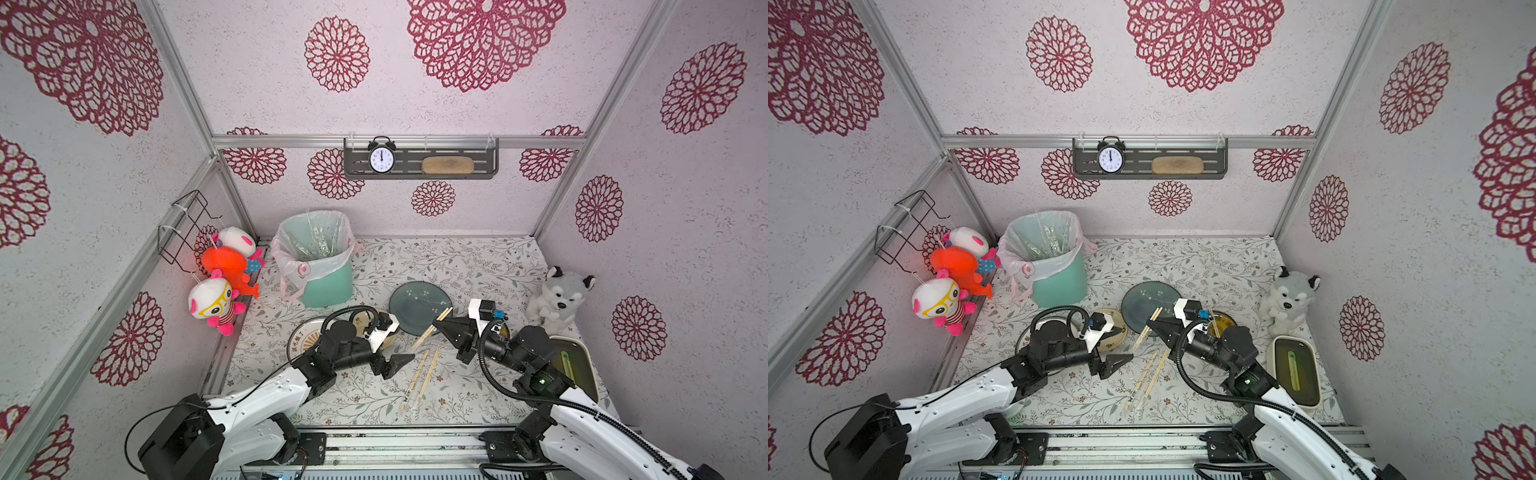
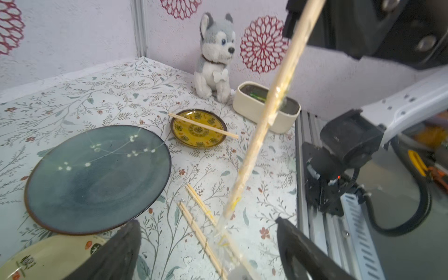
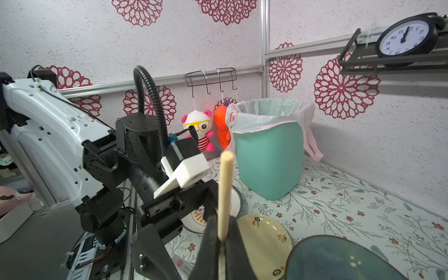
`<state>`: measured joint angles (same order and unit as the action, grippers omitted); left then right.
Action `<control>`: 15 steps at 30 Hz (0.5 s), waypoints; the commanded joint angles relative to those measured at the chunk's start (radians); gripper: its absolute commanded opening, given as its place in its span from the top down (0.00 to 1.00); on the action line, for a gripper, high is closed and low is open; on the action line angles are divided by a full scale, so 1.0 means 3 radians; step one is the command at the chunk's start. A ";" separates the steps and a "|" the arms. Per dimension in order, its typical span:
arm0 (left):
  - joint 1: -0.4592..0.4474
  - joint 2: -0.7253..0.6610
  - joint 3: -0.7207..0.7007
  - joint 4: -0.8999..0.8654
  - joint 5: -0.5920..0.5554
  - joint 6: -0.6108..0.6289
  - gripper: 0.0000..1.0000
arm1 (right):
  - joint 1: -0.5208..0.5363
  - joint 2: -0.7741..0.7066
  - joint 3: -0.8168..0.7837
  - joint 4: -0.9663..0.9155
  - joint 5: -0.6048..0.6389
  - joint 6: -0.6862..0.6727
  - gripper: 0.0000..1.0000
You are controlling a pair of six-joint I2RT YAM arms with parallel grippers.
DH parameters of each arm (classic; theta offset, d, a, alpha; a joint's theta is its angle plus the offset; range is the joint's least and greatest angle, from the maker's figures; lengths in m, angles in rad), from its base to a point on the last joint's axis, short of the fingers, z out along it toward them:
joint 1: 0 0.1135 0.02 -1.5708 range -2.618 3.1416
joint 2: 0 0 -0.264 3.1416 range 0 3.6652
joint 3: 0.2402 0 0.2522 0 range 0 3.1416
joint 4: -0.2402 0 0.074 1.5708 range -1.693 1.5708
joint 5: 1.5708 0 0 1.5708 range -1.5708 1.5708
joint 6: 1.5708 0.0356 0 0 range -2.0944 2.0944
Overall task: Remove the packaging of disposable chopsticks
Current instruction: Remove the packet bag from the disposable chopsticks.
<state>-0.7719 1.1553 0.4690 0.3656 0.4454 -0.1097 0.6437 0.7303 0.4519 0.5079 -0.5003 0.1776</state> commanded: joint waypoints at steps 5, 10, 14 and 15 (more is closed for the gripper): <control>-0.0014 0.0165 -0.0006 0.0048 0.0530 0.0126 0.57 | -0.0019 -0.0001 0.0115 0.0091 0.0006 -0.0007 1.00; -0.0014 0.0337 0.0032 0.0150 0.0508 0.0089 0.60 | -0.0019 -0.0009 0.0075 0.0166 -0.0044 0.0048 1.00; -0.0015 0.0410 0.0012 0.0341 0.0402 0.0016 0.54 | -0.0024 -0.0047 0.0046 0.0270 -0.0107 0.0118 1.00; -0.0014 0.0427 0.0020 0.0410 0.0402 -0.0016 0.52 | -0.0024 -0.0042 0.0041 0.0285 -0.0126 0.0133 1.00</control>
<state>-0.7734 1.2739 0.4629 0.4065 0.5682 -0.1070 0.6418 0.7319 0.4519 0.5144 -0.5072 0.1886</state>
